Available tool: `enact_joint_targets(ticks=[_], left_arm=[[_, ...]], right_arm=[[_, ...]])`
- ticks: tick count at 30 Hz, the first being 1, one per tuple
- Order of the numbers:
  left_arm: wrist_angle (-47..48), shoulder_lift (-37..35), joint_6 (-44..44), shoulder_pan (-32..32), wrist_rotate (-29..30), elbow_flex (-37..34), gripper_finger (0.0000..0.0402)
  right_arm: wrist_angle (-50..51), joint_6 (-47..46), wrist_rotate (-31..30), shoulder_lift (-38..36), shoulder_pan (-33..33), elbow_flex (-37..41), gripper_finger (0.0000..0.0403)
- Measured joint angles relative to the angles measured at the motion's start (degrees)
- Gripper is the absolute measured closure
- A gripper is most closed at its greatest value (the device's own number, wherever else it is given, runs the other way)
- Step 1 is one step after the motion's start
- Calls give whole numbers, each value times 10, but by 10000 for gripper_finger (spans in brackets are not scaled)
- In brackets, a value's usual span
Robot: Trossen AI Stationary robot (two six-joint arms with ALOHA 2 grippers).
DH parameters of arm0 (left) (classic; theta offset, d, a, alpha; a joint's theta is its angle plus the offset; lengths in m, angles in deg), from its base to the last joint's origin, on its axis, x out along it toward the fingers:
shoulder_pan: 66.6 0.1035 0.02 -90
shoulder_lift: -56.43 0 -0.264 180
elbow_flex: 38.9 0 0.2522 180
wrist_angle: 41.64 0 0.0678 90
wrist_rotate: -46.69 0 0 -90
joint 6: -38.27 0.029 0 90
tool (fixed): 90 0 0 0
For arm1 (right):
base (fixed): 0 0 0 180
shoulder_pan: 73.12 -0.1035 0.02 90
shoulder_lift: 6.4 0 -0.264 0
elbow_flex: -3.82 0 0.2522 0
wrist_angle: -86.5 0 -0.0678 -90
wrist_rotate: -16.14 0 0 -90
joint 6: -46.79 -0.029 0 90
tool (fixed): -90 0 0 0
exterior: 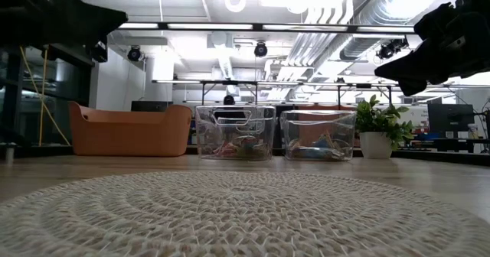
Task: Pick and place Granola Bars by type
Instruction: Return to Home Position
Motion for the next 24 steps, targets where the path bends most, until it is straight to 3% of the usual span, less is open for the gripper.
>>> enact_joint_targets(ticks=[19,24], left_arm=[[186,0,1,0,-5,0,401],[190,9,14,0,-5,1,401]], right_arm=[[0,0,0,0,0,0,402],[0,0,0,0,0,0,402]])
